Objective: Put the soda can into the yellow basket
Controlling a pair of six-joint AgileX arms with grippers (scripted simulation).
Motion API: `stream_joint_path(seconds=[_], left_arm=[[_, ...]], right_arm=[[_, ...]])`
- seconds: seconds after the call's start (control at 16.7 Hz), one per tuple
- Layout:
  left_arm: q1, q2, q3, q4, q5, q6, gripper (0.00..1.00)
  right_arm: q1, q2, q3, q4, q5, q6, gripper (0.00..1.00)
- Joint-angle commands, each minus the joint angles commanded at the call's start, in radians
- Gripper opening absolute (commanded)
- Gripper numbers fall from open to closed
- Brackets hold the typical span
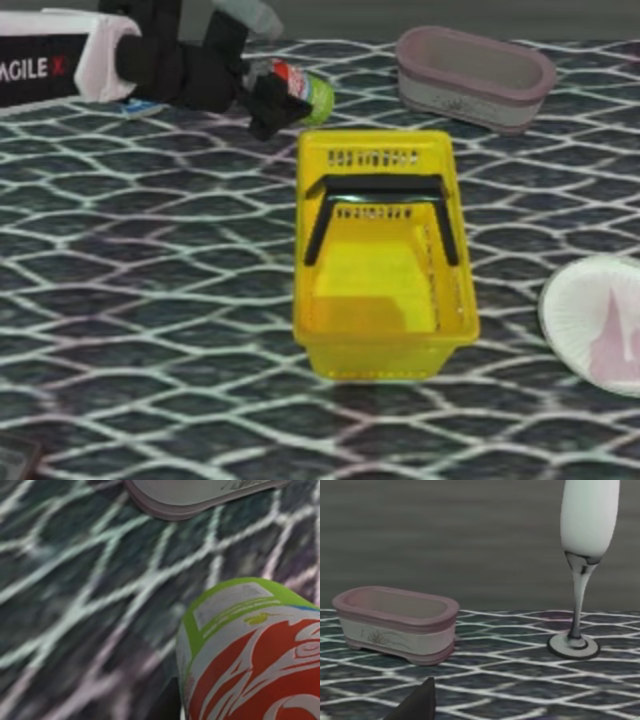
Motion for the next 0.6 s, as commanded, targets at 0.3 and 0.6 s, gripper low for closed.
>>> stream_joint_path(seconds=[0.3,0.6], left_arm=[[-0.029,-0.067,-0.15,0.504,0.326,-0.158,0.0],[-0.049,-0.136,-0.257,0.821,0.558,-0.265,0.0]], right_arm=[[0.0,0.0,0.0,0.0,0.0,0.0,1.0],[0.0,0.0,0.0,0.0,0.0,0.0,1.0]])
